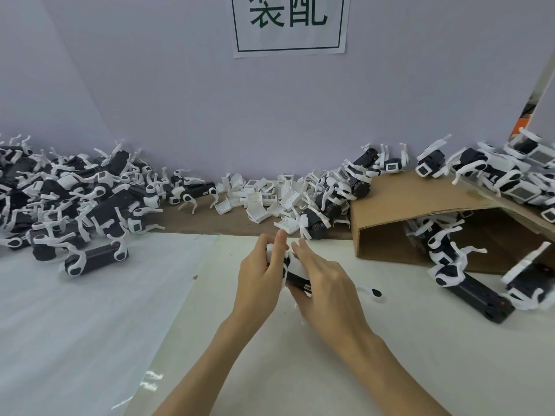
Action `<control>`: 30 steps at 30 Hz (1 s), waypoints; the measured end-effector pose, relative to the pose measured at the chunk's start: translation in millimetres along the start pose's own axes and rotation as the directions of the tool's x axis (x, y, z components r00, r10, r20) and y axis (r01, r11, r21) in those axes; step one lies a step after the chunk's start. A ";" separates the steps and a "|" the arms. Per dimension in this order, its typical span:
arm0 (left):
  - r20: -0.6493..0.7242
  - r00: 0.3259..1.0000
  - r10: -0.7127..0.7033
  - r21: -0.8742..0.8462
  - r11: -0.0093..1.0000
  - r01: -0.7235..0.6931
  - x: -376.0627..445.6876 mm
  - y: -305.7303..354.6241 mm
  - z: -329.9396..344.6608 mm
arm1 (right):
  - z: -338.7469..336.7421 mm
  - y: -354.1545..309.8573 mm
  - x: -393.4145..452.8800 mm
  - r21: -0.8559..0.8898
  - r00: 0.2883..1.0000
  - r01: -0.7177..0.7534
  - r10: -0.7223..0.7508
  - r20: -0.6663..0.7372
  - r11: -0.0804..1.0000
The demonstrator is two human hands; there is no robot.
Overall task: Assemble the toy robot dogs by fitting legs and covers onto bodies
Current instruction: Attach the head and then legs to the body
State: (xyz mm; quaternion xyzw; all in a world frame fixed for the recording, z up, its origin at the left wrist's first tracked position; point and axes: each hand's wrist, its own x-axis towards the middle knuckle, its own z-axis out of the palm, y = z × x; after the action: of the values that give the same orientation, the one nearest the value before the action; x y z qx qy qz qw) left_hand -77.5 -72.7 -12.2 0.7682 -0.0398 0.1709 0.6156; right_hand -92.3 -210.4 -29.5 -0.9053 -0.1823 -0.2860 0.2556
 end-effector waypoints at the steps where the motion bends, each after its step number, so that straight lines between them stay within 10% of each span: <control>1: 0.000 1.000 -0.001 0.004 1.000 0.001 0.2 0.3 0.2 | -0.3 -0.5 0.4 -0.008 1.000 0.003 -0.003 -0.008 1.000; 25: -0.051 0.987 -0.150 -0.054 0.988 0.147 6.6 -2.8 -4.8 | 2.2 5.2 3.5 0.007 0.986 0.166 -0.166 -0.033 0.986; 30: -0.033 0.997 -0.064 -0.030 0.998 0.063 7.8 1.6 -9.2 | -16.2 11.1 8.3 0.595 0.957 -0.222 0.057 0.284 0.773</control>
State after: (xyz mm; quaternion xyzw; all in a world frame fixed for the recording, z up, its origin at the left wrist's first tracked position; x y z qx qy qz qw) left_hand -72.6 -63.1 -6.6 0.7572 -0.0074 0.1639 0.6322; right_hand -87.5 -226.9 -17.0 -0.8102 -0.2287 -0.0739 0.5346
